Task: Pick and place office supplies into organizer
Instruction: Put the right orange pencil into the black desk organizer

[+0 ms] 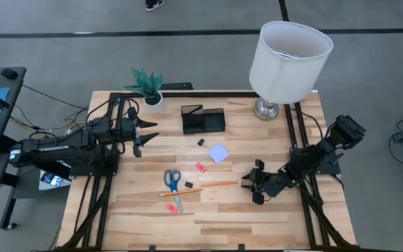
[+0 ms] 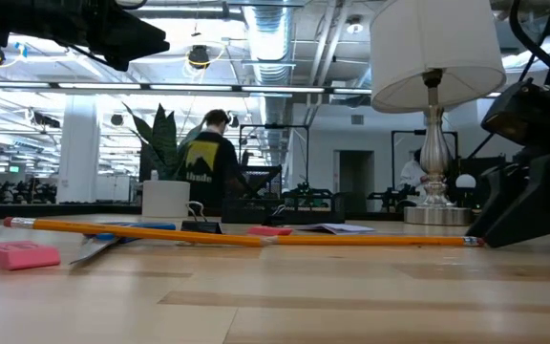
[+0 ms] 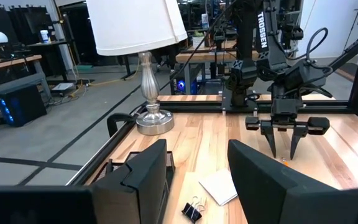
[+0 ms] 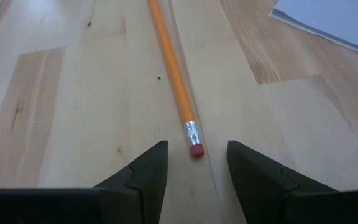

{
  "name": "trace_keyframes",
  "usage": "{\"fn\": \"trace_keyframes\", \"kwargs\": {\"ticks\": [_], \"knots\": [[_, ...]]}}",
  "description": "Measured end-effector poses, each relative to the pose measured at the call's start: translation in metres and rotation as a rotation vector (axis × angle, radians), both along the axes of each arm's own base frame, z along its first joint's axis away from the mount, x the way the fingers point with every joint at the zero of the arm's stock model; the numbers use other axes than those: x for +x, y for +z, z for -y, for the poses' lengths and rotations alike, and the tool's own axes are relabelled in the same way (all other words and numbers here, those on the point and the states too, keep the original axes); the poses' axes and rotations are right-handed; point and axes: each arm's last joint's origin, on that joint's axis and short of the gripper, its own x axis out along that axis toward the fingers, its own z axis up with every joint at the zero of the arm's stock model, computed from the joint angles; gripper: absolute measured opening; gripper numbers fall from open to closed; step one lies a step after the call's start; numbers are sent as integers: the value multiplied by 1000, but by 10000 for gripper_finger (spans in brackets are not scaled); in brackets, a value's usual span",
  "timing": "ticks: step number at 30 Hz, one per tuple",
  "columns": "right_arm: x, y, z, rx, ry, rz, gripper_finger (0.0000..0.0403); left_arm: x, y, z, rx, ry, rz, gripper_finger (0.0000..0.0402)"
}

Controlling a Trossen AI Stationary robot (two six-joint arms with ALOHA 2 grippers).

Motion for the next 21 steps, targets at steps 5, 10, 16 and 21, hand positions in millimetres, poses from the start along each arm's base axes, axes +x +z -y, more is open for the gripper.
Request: {"fn": "trace_keyframes", "kwargs": {"ticks": [5,10,16,21], "knots": [[0,0,0,6,5,-4,163,0,0,0,0,0,0,165],[2,1,-1,9,10,-1,163,0,0,0,0,0,-1,165],[8,3,0,5,28,-9,163,0,0,0,0,0,-1,165],[9,3,1,9,29,-13,163,0,-2,0,-4,0,-22,165]]}}
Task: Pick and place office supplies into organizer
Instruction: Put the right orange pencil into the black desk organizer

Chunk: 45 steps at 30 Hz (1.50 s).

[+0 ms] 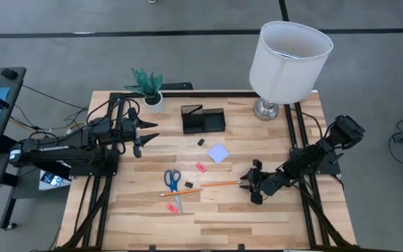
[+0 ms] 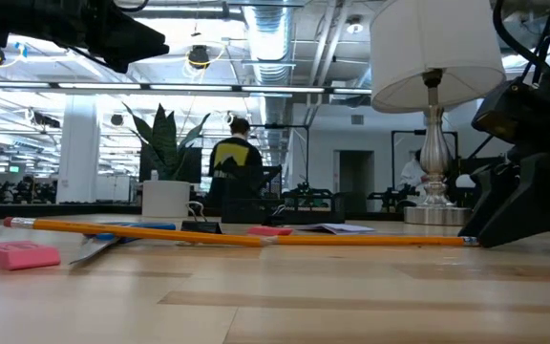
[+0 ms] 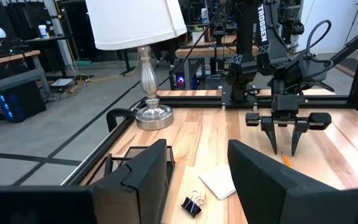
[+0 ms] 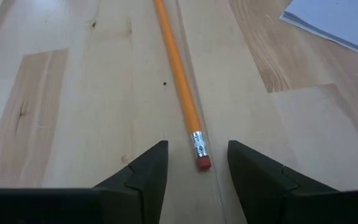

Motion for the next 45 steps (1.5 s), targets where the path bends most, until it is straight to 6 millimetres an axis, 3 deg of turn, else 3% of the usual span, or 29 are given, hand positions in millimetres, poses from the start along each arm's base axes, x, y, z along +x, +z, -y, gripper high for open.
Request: {"fn": "trace_keyframes", "kwargs": {"ticks": [21,36,45], "knots": [[0,0,1,-2,-5,-1,163,0,-1,0,-7,0,-13,165],[2,0,5,5,-19,-6,120,0,-1,0,-6,0,-14,165],[2,-1,5,5,-19,-7,116,0,-1,0,-6,0,-15,165]]}}
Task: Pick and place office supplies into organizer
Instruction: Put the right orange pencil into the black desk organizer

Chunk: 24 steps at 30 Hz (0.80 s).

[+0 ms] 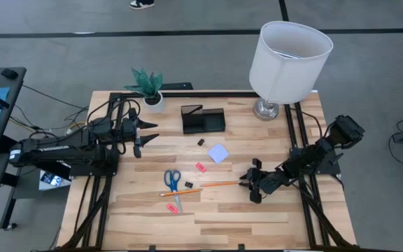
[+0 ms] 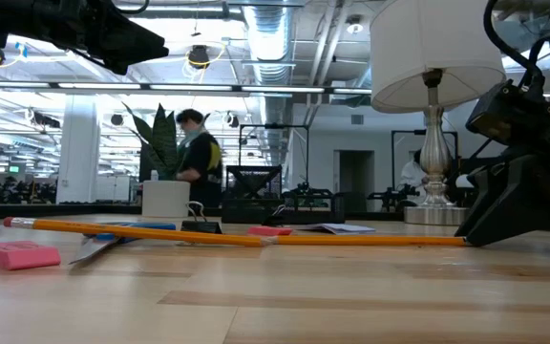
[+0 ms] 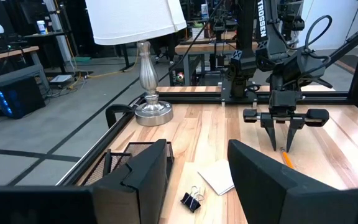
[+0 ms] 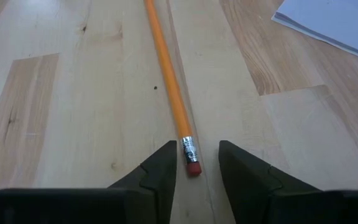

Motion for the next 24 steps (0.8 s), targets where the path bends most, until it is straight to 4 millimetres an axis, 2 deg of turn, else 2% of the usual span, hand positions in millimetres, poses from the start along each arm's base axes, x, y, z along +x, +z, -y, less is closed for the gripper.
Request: {"fn": "trace_keyframes", "kwargs": {"ticks": [24], "knots": [[0,0,-1,19,6,0,116,0,0,0,5,0,-2,165]]}}
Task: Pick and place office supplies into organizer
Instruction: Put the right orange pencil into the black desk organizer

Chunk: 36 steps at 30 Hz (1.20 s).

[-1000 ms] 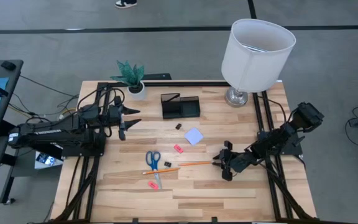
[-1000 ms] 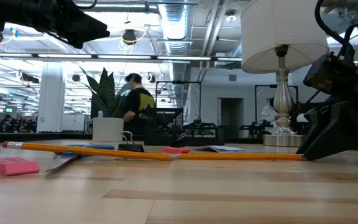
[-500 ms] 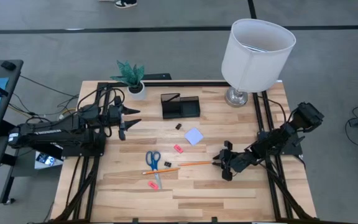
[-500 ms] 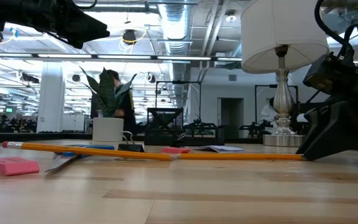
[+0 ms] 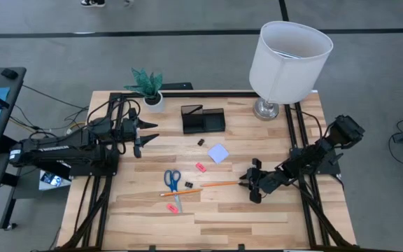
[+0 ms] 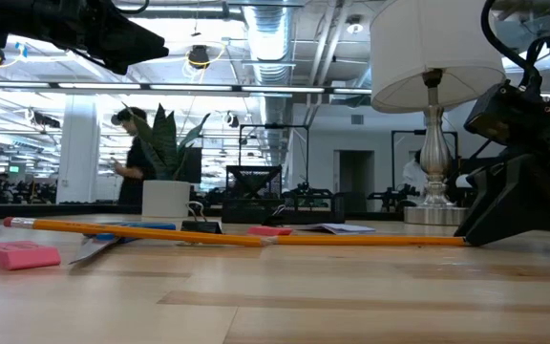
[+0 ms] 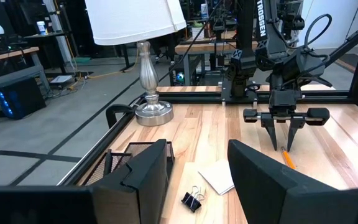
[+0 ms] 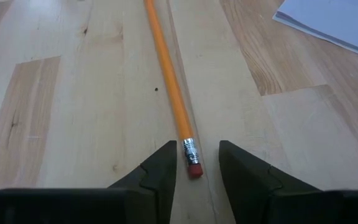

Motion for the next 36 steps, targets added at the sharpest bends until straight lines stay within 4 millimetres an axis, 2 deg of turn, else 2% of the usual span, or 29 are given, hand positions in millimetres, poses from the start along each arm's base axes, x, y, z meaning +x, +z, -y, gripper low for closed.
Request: {"fn": "trace_keyframes", "kwargs": {"ticks": [36], "knots": [[-2,-2,1,11,6,-47,116,0,-1,0,-5,0,-15,165]]}}
